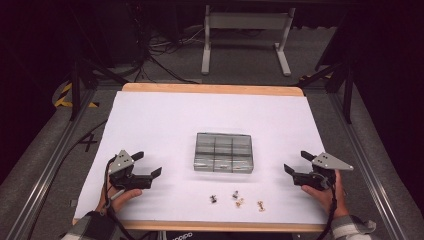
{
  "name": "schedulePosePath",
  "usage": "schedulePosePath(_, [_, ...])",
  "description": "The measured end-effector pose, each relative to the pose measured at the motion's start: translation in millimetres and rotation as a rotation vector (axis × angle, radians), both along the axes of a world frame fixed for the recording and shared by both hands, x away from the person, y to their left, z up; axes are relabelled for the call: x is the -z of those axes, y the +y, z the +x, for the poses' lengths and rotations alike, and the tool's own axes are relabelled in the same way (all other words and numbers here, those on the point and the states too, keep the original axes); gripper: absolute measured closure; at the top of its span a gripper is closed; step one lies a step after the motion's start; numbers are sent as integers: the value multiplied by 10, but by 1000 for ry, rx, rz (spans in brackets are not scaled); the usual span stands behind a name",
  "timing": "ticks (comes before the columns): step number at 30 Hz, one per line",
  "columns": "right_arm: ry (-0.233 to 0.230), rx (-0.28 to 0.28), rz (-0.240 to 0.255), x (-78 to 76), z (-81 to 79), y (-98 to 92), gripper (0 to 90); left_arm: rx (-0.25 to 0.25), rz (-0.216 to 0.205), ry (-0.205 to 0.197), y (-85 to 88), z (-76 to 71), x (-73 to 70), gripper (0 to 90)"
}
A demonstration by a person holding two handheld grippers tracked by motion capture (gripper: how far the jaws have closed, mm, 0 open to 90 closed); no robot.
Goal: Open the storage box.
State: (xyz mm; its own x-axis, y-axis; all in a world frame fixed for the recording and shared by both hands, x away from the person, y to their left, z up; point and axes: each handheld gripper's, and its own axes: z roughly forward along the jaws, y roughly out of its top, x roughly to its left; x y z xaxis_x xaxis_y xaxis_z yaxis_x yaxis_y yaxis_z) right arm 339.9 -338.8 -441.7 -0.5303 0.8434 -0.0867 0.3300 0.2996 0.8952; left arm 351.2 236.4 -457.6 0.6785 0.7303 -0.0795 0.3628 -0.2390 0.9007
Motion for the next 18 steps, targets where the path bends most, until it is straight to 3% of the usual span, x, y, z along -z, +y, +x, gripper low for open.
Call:
schedulePosePath(8, [5,-16,-62,5,3,63,271,27,14,-1,-15,-8,-3,137])
schedulePosePath(11, [17,-18,-79,6,13,82,297,39,41,6,-46,1,-8,171])
schedulePosePath(16, [53,-37,-89,4,49,95,371,64,61,22,-92,18,-21,266])
schedulePosePath(18, [60,-59,-94,-2,66,127,425,85,68,35,-134,43,-35,387])
